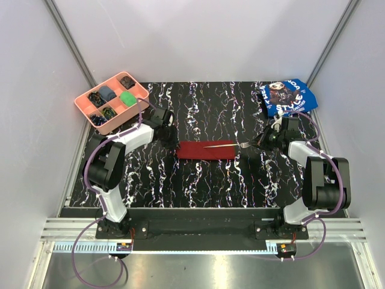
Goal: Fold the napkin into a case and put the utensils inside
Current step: Insert the fork into the folded napkin, then pick up the fork from the center of the board.
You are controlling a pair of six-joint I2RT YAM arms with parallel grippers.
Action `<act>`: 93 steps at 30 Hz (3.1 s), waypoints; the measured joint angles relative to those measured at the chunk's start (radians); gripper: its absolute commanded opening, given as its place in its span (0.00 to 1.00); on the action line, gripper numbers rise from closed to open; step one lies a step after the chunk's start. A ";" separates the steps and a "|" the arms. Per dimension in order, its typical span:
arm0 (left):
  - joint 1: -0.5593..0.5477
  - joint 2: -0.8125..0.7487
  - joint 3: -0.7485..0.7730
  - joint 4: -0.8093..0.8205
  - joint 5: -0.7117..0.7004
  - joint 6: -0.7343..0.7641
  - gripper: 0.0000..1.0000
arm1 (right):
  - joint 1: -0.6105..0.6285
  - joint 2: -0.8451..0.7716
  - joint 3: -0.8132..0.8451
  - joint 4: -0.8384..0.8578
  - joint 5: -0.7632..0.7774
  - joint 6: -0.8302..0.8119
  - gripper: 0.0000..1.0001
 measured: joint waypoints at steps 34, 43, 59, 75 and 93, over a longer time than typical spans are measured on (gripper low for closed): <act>0.000 0.006 -0.031 0.026 0.002 -0.002 0.00 | 0.273 0.222 0.058 0.229 0.026 0.262 0.00; 0.007 -0.035 -0.063 0.031 0.002 -0.021 0.40 | 0.292 0.274 0.091 0.243 0.032 0.288 0.48; 0.650 -0.570 -0.164 -0.318 -0.419 -0.047 0.74 | 0.294 0.013 0.361 -0.325 0.272 0.026 1.00; 0.743 -0.247 -0.166 -0.338 -0.566 -0.055 0.61 | 0.294 -0.145 0.293 -0.423 0.217 -0.047 1.00; 0.759 -0.113 -0.155 -0.274 -0.540 -0.059 0.00 | 0.294 -0.185 0.294 -0.436 0.187 -0.093 1.00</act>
